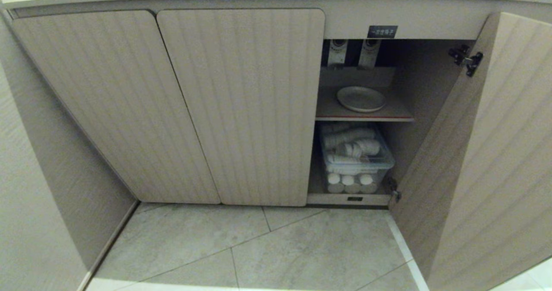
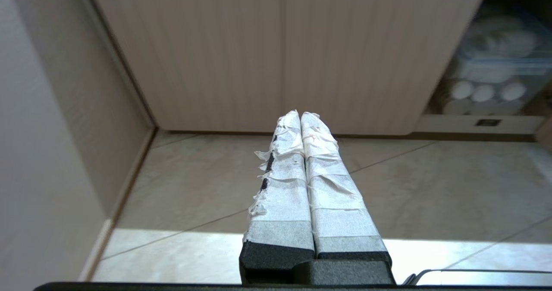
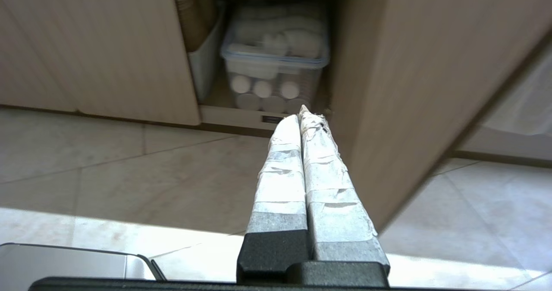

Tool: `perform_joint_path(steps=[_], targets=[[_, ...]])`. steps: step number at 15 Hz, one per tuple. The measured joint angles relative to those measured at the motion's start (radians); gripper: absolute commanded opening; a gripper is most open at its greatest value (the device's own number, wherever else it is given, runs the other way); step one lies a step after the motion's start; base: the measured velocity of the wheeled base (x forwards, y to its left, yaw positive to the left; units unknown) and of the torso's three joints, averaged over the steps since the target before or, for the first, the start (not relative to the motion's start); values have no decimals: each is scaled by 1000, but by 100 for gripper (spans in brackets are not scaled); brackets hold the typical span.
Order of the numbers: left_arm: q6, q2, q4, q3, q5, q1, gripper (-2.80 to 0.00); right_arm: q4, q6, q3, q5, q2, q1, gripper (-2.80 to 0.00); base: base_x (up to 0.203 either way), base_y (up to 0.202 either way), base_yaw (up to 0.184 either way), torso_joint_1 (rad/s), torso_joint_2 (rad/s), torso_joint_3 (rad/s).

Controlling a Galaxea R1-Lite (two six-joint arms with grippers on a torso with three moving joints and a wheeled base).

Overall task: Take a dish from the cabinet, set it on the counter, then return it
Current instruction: Close the cabinet door

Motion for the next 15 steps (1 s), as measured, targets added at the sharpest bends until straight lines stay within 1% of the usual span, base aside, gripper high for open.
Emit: perform_joint_path(steps=[9, 11, 15], targets=[[0, 0, 0, 0, 0, 0, -280, 0, 0, 0, -1, 0, 0, -280, 0, -192, 0, 2, 1, 3], [0, 0, 0, 0, 0, 0, -280, 1, 0, 0, -1, 0, 1, -280, 0, -95, -2, 0, 2, 3], [0, 0, 0, 0, 0, 0, -280, 1, 0, 0, 0, 0, 0, -280, 0, 0, 0, 0, 0, 0]])
